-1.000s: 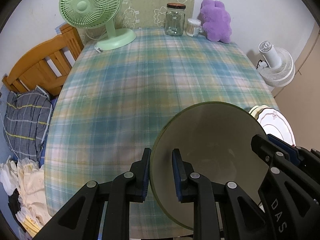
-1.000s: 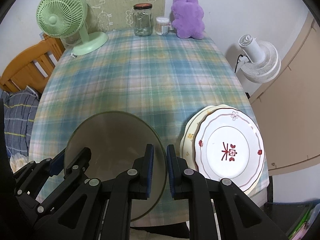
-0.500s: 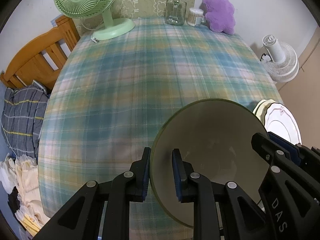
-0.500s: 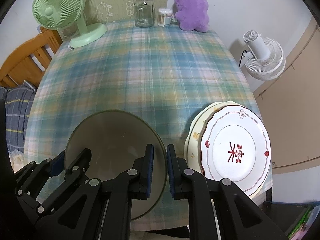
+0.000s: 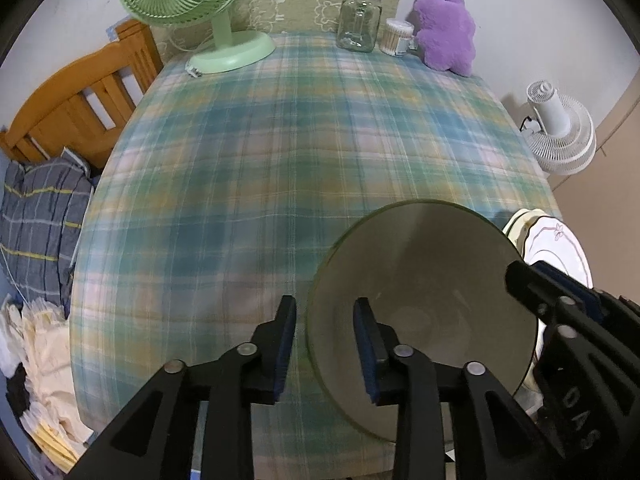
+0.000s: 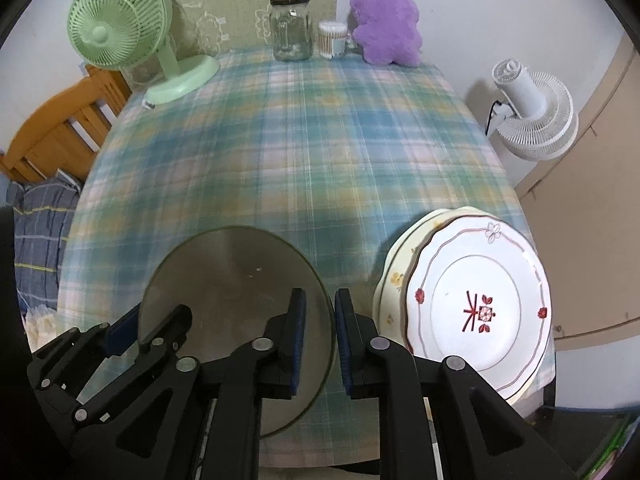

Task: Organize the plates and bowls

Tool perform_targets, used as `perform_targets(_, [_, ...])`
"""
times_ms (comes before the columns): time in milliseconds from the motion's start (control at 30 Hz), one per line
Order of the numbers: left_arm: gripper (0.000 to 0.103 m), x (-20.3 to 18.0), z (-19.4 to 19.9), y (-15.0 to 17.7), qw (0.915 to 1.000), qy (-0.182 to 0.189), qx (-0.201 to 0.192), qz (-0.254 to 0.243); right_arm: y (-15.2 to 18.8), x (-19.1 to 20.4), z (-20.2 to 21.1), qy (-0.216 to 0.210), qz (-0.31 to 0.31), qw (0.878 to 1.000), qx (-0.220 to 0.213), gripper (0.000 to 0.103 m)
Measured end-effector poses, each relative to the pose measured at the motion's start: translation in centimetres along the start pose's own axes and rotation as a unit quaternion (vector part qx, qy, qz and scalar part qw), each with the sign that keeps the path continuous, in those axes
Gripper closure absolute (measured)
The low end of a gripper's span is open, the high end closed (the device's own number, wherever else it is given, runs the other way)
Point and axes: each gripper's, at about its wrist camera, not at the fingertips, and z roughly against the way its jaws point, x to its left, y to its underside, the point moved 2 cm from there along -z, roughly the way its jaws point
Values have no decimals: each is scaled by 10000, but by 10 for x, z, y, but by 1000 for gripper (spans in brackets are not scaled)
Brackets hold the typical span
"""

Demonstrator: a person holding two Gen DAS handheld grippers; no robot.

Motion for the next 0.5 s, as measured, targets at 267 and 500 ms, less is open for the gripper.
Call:
perform_targets(267, [47,12,0,6,10000,22,-63,6,9,-8,17,52,-186,9995,-264,35])
perform_targets(500, [26,7,-9,14,9996,290,-11,-48,15,-27,8,110,-420,9988,-211,35])
